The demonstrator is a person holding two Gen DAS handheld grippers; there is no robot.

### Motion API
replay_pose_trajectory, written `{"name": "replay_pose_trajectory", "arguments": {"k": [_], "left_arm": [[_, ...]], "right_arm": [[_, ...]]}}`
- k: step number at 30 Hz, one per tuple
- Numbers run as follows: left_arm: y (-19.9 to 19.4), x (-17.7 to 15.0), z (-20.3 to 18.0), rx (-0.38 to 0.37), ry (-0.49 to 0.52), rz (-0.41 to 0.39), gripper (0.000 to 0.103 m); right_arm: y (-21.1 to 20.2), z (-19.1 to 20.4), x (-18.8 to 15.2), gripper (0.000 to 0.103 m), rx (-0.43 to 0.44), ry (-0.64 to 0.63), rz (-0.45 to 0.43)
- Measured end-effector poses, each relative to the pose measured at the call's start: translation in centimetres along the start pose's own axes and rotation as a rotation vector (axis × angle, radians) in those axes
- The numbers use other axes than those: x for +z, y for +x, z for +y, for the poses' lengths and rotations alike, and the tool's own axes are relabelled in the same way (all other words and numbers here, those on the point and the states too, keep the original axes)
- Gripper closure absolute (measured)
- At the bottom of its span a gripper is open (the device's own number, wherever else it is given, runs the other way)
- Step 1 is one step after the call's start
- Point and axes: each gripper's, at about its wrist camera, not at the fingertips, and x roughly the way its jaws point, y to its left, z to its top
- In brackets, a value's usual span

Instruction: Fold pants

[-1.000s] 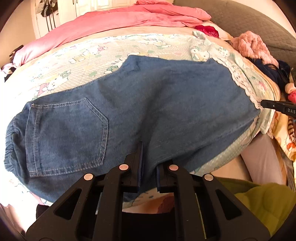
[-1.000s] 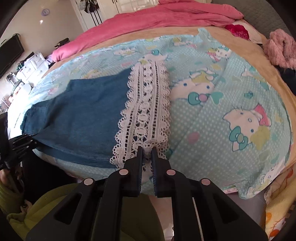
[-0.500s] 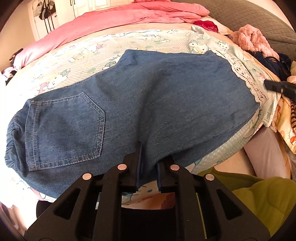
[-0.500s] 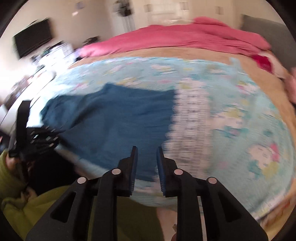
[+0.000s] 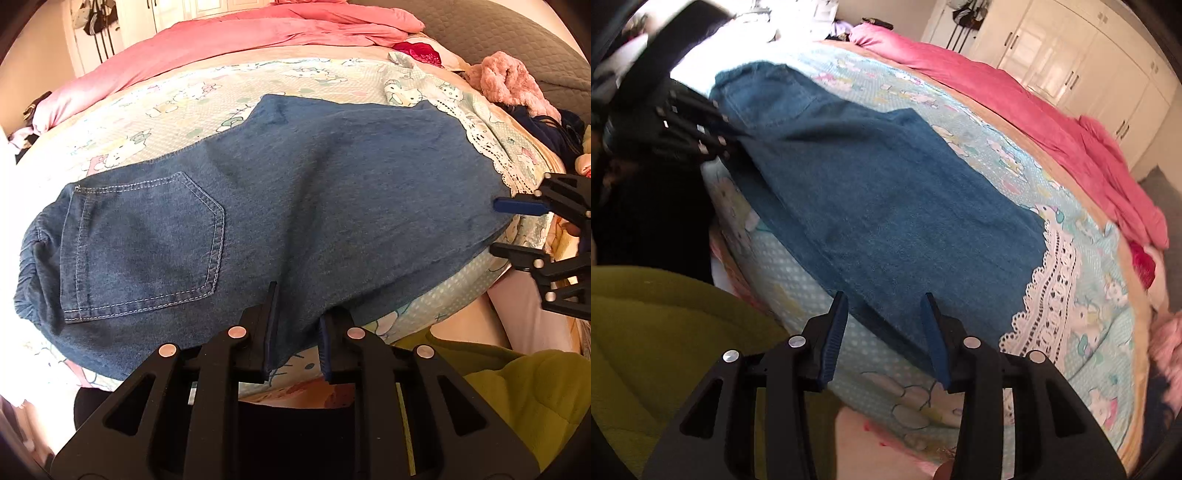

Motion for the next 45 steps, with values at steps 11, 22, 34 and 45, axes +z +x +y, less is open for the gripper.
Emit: {"name": "replay_pose_trajectory", "arguments": {"k": [11,22,34,45], "left_arm": [[-0.4,-1.0,0.5,0.001,0.014,0.027,0.091],[-5.9,-0.4,4.0,0.024,-0.098,-0.095,0.058],[-1.2,-1.0,10.4,0.144,-0.318,0.001,0.041],[-5.0,5.8,7.9,0.105,-0.239,-0.133,0.032]], "right_arm": [[0.4,-0.3,-1.3,0.098,0.113,-0.006,0.057],[-3.1,-7.3,-0.1,0.069,0.227,0.236,-0.066],[1.4,-10.6,-2.3,0.064,0.178,0.374,0.058],[-1.5,-19.7,-2.2,0.054,0.107,0.67,-0.104]]}}
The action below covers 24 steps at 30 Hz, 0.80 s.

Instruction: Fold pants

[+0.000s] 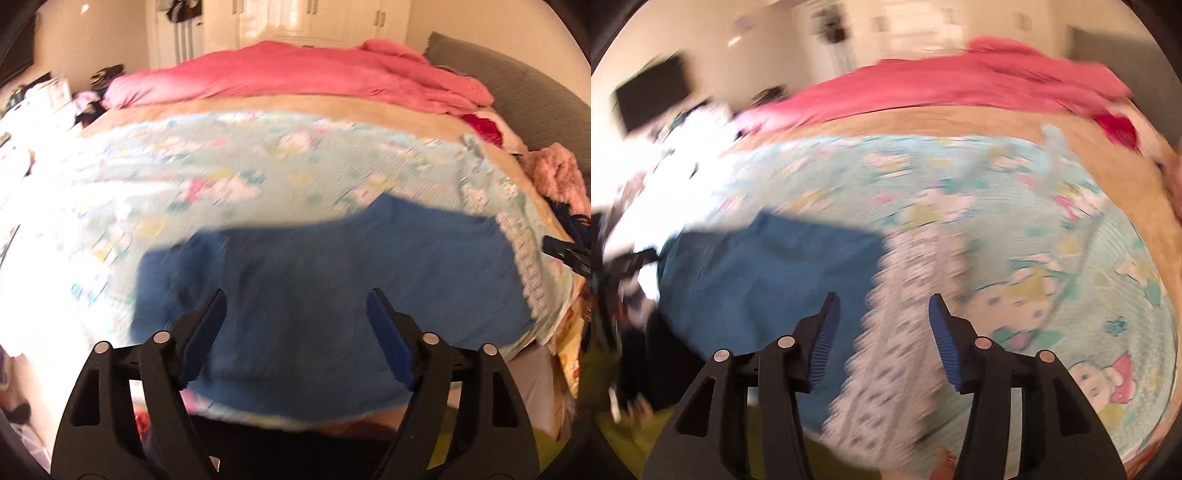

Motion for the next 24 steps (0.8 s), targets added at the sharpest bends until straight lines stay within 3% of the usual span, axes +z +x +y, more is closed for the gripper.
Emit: {"name": "replay_pose_trajectory", "arguments": {"k": [4,8,16,17,18,20,21,22,24], "left_arm": [[3.2,3.6,-3.0,-0.047,0.057,0.021,0.032],[8.0,6.6,-4.8,-0.112,0.062,0.098,0.032],[16.3,8.0,-6.9,-0.158,0.089,0.215,0.033],[17.1,7.7,-7.1,-0.175,0.079,0.231,0.037],[17.6,7.4,-7.3,-0.191,0.069,0.238,0.051],[17.3,7.0,-7.9,-0.246,0.064,0.225,0.094],[17.1,7.1,-8.2,-0.262,0.066,0.219,0.101],[16.6,7.2,-8.5,-0.243,0.078,0.208,0.101],[15.4,7.7,-8.9,-0.218,0.091,0.169,0.102]], "right_arm": [[2.2,-3.6,1.8,0.054,-0.005,0.103,0.034],[4.7,-4.5,2.6,0.053,0.033,0.125,0.077],[8.2,-5.1,3.3,0.053,0.074,0.125,0.134],[8.6,-5.1,3.1,0.053,0.084,0.128,0.142],[8.9,-5.1,3.1,0.053,0.094,0.128,0.146],[9.1,-5.0,2.7,0.058,0.098,0.117,0.147],[9.0,-4.9,2.5,0.072,0.099,0.103,0.141],[8.8,-4.9,2.4,0.084,0.112,0.104,0.136],[8.1,-4.8,2.4,0.085,0.123,0.111,0.111]]}}
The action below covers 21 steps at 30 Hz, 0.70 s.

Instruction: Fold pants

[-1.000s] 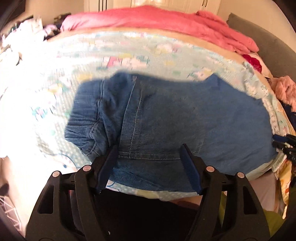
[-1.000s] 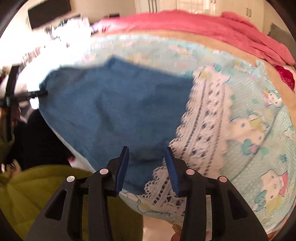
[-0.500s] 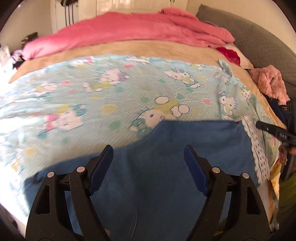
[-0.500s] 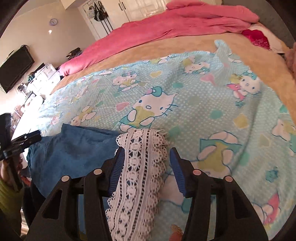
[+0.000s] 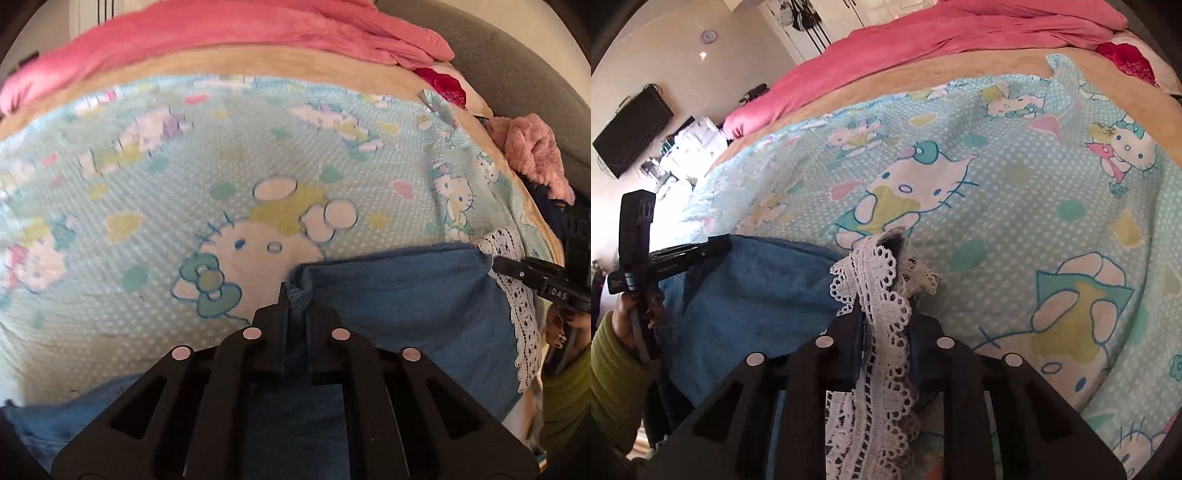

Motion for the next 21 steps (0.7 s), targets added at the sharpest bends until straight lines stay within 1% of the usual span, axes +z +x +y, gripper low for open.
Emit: {"name": "replay_pose_trajectory", "arguments": {"k": [1,3,4,6,8,11,12,13,14,16,19,20,21], "left_arm": [[-0.4,0.3,-0.1,0.006,0.001,-0.021,0.102],[-1.2,1.1,-0.5,0.045,0.028,-0.062,0.102],[-1.1,1.3,-0.7,0.068,0.039,-0.068,0.102],[-0.6,1.5,-0.7,0.091,0.038,-0.063,0.102],[0.7,1.8,-0.6,0.129,0.046,-0.049,0.102],[2.7,1.3,0.3,0.152,0.021,-0.011,0.1],[3.1,1.1,0.6,0.163,0.017,-0.007,0.096],[3.1,0.9,0.9,0.165,0.018,-0.023,0.093],[2.9,0.8,1.1,0.162,0.015,-0.032,0.091],[2.4,0.6,1.8,0.167,0.0,-0.04,0.073],[0.6,0.3,3.4,0.152,-0.049,-0.063,0.071],[-0.3,0.0,4.0,0.17,-0.07,-0.075,0.071],[-1.3,-0.3,4.5,0.202,-0.087,-0.086,0.071]], "right_arm": [[-0.6,0.3,0.0,0.085,-0.01,-0.016,-0.02],[-1.7,0.9,0.6,0.086,-0.018,-0.041,-0.07],[-1.9,1.2,1.0,0.086,-0.021,-0.054,-0.084],[-1.6,1.4,1.9,0.086,-0.059,-0.074,-0.098],[-0.8,1.3,2.4,0.086,-0.083,-0.08,-0.083],[1.6,0.9,2.6,0.082,-0.161,-0.081,-0.012],[2.3,0.9,2.5,0.079,-0.188,-0.09,0.002],[2.5,0.8,2.4,0.079,-0.203,-0.093,0.0],[2.5,0.6,2.3,0.075,-0.206,-0.087,-0.003],[2.1,0.2,2.3,0.068,-0.213,-0.061,-0.014],[1.0,0.0,2.2,0.061,-0.254,-0.06,-0.03],[0.5,-0.1,2.1,0.057,-0.259,-0.06,-0.032],[-0.2,-0.2,2.0,0.056,-0.274,-0.061,-0.045]]}}
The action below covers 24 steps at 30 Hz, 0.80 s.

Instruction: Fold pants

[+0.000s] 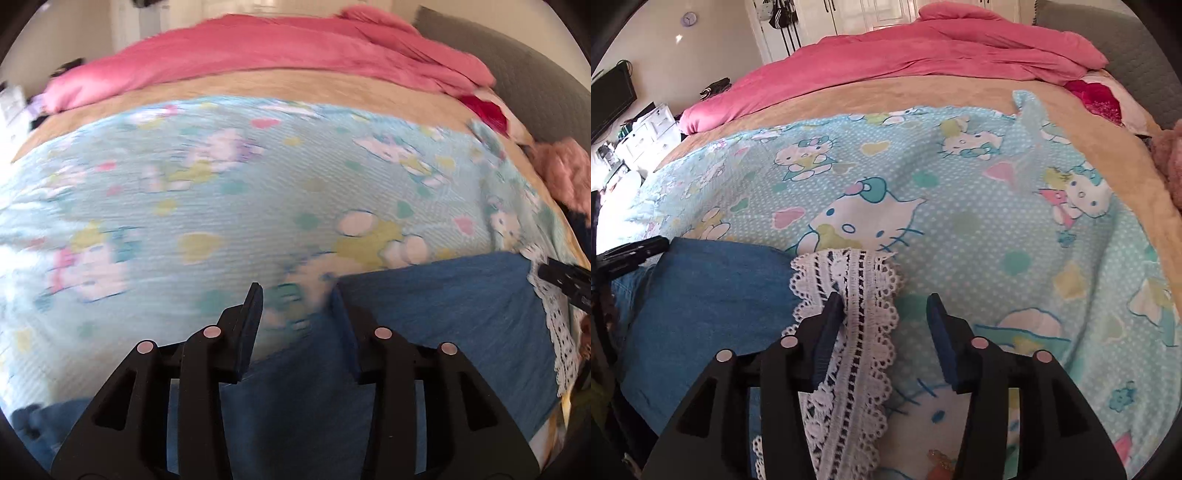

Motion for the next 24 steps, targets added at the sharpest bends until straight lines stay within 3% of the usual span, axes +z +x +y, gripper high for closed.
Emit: {"name": "replay_pose_trajectory", "arguments": {"k": [2,4,6,9,13,16,21,24], "left_arm": [[-1.8,-0.4,1.4,0.032,-0.031,-0.023,0.067],[-3.9,-0.9,2.7,0.066,-0.049,-0.063,0.043],[-6.2,-2.0,4.1,0.131,-0.071,-0.098,0.033],[-8.9,-3.7,5.6,0.177,-0.107,-0.129,0.023],[-10.9,-6.2,5.7,0.227,-0.065,-0.144,0.011],[-11.6,-8.0,5.1,0.239,-0.018,-0.123,0.011],[-11.1,-9.6,2.5,0.143,-0.012,-0.087,0.01],[-10.0,-10.5,0.0,0.147,0.061,-0.07,0.01]], "right_arm": [[-1.3,-0.1,-0.3,0.055,-0.024,-0.004,-0.029],[-3.1,-0.1,-0.9,0.049,-0.045,-0.01,-0.064],[-4.8,0.3,-1.5,0.047,-0.04,-0.024,-0.095],[-6.3,1.3,-2.4,0.042,-0.039,-0.055,-0.118],[-7.8,3.9,-3.8,0.028,-0.033,-0.123,-0.152],[-8.3,6.6,-4.5,0.023,-0.016,-0.199,-0.16],[-7.7,11.2,-5.4,0.019,0.037,-0.295,-0.144],[-6.6,13.6,-6.0,0.019,0.063,-0.335,-0.108]]}}
